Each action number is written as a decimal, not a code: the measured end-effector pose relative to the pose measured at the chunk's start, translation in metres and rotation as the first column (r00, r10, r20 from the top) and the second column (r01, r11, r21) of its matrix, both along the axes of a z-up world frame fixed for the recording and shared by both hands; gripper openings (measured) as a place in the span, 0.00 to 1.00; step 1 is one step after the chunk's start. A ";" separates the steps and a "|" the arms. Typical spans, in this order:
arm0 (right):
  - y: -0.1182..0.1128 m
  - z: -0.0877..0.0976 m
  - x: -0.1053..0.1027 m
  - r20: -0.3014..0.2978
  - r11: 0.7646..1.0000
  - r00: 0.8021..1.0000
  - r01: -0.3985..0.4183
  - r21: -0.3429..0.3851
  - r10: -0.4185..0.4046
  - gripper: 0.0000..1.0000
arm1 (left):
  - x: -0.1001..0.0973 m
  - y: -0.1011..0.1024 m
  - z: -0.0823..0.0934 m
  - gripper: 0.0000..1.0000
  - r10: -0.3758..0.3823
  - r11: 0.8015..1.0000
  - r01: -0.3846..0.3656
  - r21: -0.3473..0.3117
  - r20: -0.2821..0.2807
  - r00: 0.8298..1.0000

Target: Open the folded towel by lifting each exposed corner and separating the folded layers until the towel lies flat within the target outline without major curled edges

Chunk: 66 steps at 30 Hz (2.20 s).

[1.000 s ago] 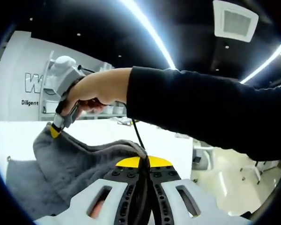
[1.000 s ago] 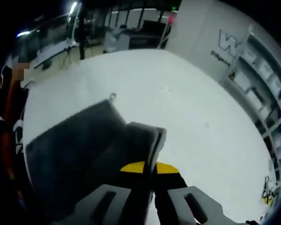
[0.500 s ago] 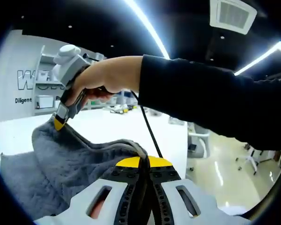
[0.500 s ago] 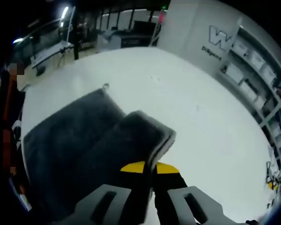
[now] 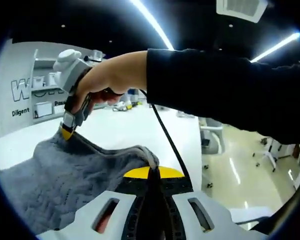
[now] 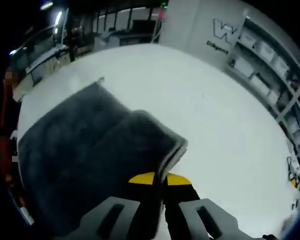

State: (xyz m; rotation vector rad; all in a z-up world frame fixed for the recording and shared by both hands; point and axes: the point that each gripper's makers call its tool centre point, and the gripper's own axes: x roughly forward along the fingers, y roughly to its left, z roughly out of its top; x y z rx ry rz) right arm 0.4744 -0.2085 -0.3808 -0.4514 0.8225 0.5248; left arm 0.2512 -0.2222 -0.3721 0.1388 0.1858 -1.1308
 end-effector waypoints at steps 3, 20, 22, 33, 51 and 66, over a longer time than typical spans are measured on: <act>-0.006 -0.003 -0.002 -0.003 1.000 1.000 0.010 -0.003 -0.010 0.00 | -0.003 -0.003 -0.005 0.03 -0.009 1.000 0.009 0.025 0.010 1.000; -0.032 -0.020 0.009 0.033 0.999 0.999 0.030 -0.020 -0.030 0.00 | -0.014 -0.020 -0.023 0.03 -0.068 0.985 0.059 0.163 0.054 0.996; -0.037 -0.025 0.012 0.028 0.999 0.999 0.038 -0.035 -0.037 0.00 | -0.011 -0.020 -0.023 0.03 -0.070 0.984 0.062 0.167 0.045 0.997; -0.043 -0.036 0.028 0.030 0.999 0.998 0.053 -0.012 -0.052 0.00 | -0.003 -0.024 -0.027 0.03 -0.080 0.980 0.073 0.183 0.030 0.996; -0.050 -0.037 0.043 0.041 0.997 0.996 0.080 0.002 -0.080 0.00 | 0.002 -0.036 -0.032 0.03 -0.108 0.972 0.094 0.216 0.053 0.993; -0.058 -0.037 0.057 0.066 0.993 0.991 0.113 0.023 -0.115 0.00 | 0.011 -0.041 -0.033 0.03 -0.221 0.907 0.112 0.406 0.231 0.947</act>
